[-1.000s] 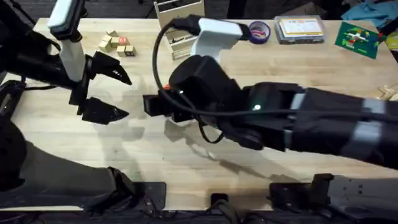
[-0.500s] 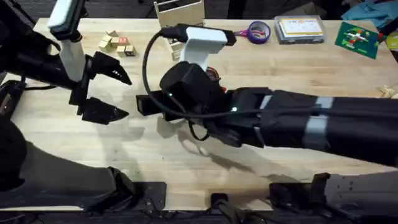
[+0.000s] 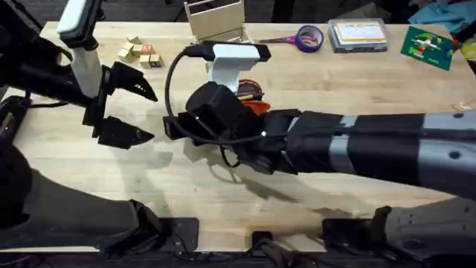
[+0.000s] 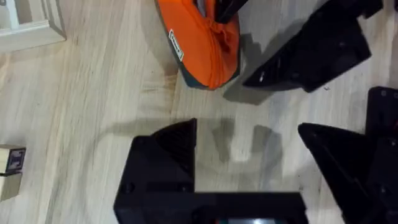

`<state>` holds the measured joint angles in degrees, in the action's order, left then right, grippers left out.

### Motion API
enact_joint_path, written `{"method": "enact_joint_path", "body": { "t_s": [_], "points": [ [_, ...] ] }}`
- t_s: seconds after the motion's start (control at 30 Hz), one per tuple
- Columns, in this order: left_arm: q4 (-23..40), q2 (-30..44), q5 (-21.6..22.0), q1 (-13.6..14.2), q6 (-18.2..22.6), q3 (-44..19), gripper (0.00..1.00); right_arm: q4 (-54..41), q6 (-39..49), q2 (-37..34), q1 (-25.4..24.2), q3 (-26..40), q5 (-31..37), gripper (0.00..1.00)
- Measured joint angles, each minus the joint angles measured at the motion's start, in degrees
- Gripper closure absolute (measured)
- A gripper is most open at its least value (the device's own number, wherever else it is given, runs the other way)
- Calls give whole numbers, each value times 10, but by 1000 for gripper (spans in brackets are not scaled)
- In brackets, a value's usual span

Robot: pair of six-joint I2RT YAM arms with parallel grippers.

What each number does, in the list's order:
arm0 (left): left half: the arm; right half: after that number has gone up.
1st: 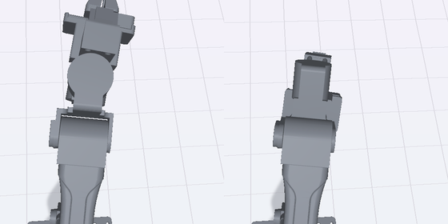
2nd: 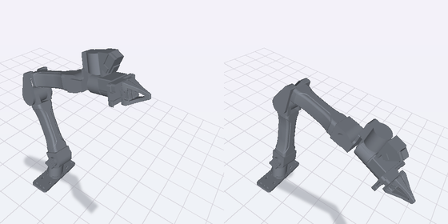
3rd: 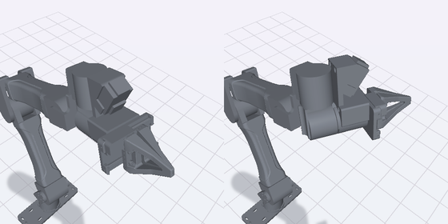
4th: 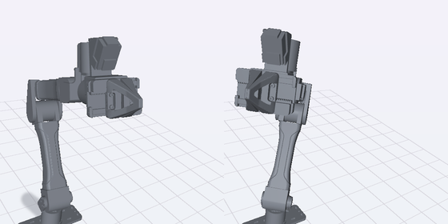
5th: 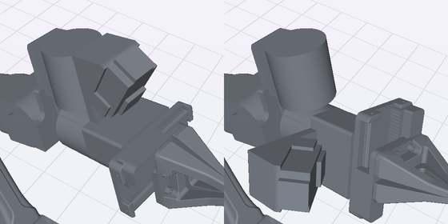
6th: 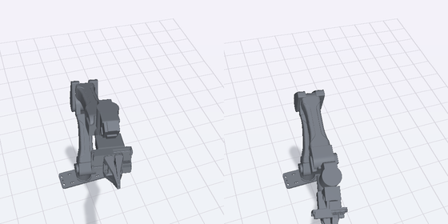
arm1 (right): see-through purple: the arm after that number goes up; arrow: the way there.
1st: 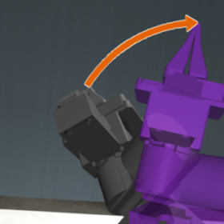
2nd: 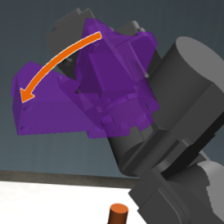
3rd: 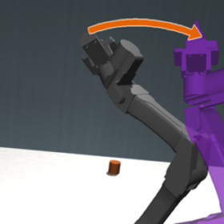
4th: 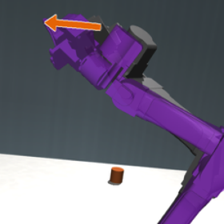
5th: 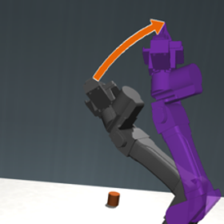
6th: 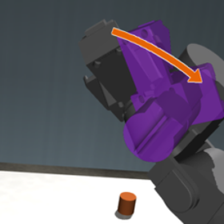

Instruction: Unzip the bag, pick up the pens from the table one at a time and place them inside, then zip the bag closed.

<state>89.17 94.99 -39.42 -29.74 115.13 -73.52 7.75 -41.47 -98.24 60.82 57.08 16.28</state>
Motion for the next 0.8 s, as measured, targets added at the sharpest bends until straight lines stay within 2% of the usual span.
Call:
{"method": "enact_joint_path", "body": {
  "t_s": [0.1,0.33,0.5,0.53,0.6,0.7,0.8],
  "points": [
    [0,0,0,0,0,0,8,8,2,-5,-5,0,0,158],
    [0,0,0,0,0,0,7,17,5,-19,-16,0,3,444],
    [0,0,0,0,0,0,7,23,8,-20,-16,0,4,675],
    [0,0,0,0,0,0,8,26,8,-20,-15,0,2,772],
    [0,0,0,0,0,0,8,26,8,-20,-16,0,-1,847],
    [0,0,0,0,0,0,7,27,8,-20,-15,0,-3,951],
    [0,0,0,0,0,0,7,27,8,-20,-15,0,-5,968]
  ]
}}
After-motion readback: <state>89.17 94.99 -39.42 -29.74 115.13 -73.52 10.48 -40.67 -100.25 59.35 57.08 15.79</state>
